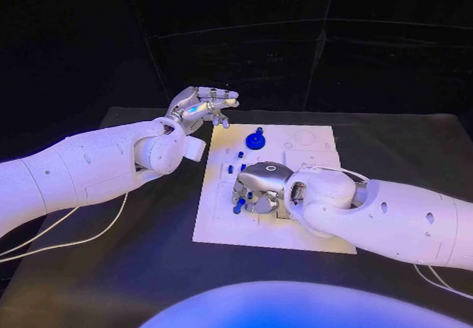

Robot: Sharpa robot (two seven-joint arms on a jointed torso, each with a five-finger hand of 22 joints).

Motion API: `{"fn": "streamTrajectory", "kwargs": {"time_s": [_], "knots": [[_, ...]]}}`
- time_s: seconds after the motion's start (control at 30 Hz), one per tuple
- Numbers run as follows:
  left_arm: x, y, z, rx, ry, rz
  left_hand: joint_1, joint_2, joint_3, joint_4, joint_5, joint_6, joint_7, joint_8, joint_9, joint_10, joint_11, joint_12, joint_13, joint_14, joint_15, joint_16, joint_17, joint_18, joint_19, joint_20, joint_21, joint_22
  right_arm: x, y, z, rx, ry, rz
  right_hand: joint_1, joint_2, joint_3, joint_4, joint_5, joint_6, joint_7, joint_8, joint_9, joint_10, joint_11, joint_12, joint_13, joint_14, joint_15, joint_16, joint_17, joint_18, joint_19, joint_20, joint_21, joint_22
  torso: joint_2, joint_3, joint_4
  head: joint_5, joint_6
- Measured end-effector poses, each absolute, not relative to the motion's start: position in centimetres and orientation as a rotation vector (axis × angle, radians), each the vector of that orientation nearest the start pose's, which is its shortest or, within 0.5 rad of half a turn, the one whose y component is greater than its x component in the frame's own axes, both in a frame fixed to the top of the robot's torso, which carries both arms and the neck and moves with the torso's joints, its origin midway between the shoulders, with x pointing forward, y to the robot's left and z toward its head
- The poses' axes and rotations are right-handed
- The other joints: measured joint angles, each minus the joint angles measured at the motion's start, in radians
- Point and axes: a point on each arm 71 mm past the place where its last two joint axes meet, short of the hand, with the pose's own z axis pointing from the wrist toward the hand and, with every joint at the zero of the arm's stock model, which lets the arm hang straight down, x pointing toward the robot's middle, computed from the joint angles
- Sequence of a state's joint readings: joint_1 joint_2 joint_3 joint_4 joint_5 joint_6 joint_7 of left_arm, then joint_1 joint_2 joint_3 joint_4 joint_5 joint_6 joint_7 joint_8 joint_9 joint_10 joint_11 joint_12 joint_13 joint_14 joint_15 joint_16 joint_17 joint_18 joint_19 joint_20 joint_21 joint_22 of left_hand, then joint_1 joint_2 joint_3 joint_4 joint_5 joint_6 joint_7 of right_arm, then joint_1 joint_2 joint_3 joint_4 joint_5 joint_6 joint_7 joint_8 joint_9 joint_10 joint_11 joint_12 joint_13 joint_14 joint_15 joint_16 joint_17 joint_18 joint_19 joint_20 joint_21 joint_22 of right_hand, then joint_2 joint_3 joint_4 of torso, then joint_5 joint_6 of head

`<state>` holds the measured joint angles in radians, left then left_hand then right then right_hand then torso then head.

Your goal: Assemble the parts on the task board

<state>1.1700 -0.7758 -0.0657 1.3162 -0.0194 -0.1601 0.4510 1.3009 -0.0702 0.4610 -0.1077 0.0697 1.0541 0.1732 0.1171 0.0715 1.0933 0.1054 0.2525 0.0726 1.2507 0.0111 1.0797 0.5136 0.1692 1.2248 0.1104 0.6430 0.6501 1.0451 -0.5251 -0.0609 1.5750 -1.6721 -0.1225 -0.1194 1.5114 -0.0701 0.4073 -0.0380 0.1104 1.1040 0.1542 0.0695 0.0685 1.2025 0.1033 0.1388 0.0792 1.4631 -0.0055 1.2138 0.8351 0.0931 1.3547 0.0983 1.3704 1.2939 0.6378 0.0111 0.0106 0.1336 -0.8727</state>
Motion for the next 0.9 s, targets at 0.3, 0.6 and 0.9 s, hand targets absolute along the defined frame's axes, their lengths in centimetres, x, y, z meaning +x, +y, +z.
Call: {"fn": "streamTrajectory", "kwargs": {"time_s": [0.3, 0.6, 0.9], "knots": [[51.43, 23.25, -21.10, -1.089, 1.424, -1.561, 0.000, 0.000, 0.000, 0.000, 0.000, 0.000, 0.000, 0.000, 0.000, 0.000, 0.000, 0.000, 0.000, 0.000, 0.000, 0.000, 0.000, 0.000, 0.000, 0.000, 0.000, 0.000, 39.83, -1.79, -24.93, -0.618, 1.798, 0.901, -0.003, -0.002, 0.000, 0.000, 0.000, 0.000, 0.000, 0.000, 0.000, 0.000, 0.000, -0.002, 0.002, 0.000, 0.000, 0.000, -0.002, 0.000, 0.000, 0.000, 0.000, -0.001, 0.000, -0.0004, 0.0000, 0.002, 0.000], [51.43, 23.23, -21.11, -1.089, 1.425, -1.561, 0.000, 0.000, 0.000, 0.000, 0.000, 0.000, 0.000, 0.000, 0.000, 0.000, 0.000, 0.000, 0.000, 0.000, 0.000, 0.000, 0.000, 0.000, 0.000, 0.000, 0.000, 0.000, 39.59, -1.32, -24.94, -0.636, 1.793, 0.896, -0.056, -0.027, 0.000, 0.000, 0.013, -0.024, 0.011, -0.004, -0.003, 0.018, -0.018, -0.009, -0.001, -0.002, 0.002, 0.000, -0.007, 0.000, -0.004, 0.004, 0.000, -0.004, 0.000, -0.0007, 0.0000, 0.002, 0.000], [51.43, 23.27, -21.11, -1.089, 1.425, -1.561, 0.000, 0.000, 0.000, 0.000, 0.000, 0.000, 0.000, 0.000, 0.000, 0.000, 0.000, 0.000, 0.000, 0.000, 0.000, 0.000, 0.000, 0.000, 0.000, 0.000, 0.000, 0.000, 39.68, -1.54, -25.30, -0.632, 1.802, 0.880, -0.084, -0.037, -0.007, 0.010, 0.020, -0.063, 0.017, -0.004, -0.004, -0.019, -0.007, -0.035, -0.010, -0.007, 0.007, 0.000, -0.017, 0.000, -0.013, 0.013, -0.008, -0.018, -0.001, -0.0007, 0.0000, 0.005, 0.000]]}}
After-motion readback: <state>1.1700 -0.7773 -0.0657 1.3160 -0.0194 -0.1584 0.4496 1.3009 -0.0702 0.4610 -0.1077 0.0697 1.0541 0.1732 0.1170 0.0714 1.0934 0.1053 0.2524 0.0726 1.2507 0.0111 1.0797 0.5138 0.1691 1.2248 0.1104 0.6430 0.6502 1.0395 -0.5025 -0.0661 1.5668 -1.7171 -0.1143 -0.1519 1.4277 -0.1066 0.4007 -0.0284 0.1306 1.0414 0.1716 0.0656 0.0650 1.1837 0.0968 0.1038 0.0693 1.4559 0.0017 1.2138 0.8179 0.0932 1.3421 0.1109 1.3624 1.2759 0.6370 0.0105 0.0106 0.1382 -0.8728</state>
